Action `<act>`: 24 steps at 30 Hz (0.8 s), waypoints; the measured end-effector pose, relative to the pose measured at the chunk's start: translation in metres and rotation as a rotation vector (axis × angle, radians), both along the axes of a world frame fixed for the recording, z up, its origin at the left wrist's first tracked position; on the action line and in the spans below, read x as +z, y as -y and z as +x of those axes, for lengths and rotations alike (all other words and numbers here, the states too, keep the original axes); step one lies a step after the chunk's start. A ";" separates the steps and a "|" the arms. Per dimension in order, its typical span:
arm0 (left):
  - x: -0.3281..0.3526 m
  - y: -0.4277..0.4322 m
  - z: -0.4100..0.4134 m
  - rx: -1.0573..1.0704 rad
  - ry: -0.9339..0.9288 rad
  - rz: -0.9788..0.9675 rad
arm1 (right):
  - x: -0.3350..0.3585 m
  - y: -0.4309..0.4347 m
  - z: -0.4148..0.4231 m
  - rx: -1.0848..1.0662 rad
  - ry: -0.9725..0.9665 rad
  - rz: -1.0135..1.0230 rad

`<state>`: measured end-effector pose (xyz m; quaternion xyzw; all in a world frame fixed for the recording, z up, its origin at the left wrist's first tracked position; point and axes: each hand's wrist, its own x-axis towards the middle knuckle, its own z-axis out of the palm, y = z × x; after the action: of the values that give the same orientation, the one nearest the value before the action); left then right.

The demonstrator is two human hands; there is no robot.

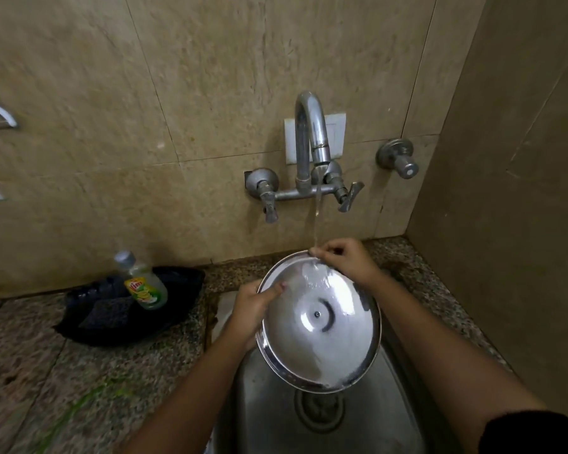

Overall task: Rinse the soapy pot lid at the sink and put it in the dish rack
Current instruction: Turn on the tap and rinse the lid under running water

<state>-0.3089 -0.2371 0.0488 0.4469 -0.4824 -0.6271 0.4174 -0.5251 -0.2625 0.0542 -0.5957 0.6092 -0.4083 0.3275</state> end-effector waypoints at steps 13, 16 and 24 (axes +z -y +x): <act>-0.003 0.005 0.004 0.052 0.054 -0.080 | 0.017 -0.005 -0.002 0.117 0.161 0.017; -0.002 0.001 -0.003 -0.011 0.084 -0.105 | 0.023 -0.003 0.023 0.299 0.031 0.021; -0.019 -0.014 -0.001 0.175 0.031 -0.126 | 0.005 -0.013 -0.006 0.044 0.235 -0.006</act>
<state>-0.3095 -0.2227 0.0293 0.4699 -0.4863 -0.5497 0.4903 -0.5312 -0.2499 0.0595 -0.5578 0.5522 -0.4701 0.4037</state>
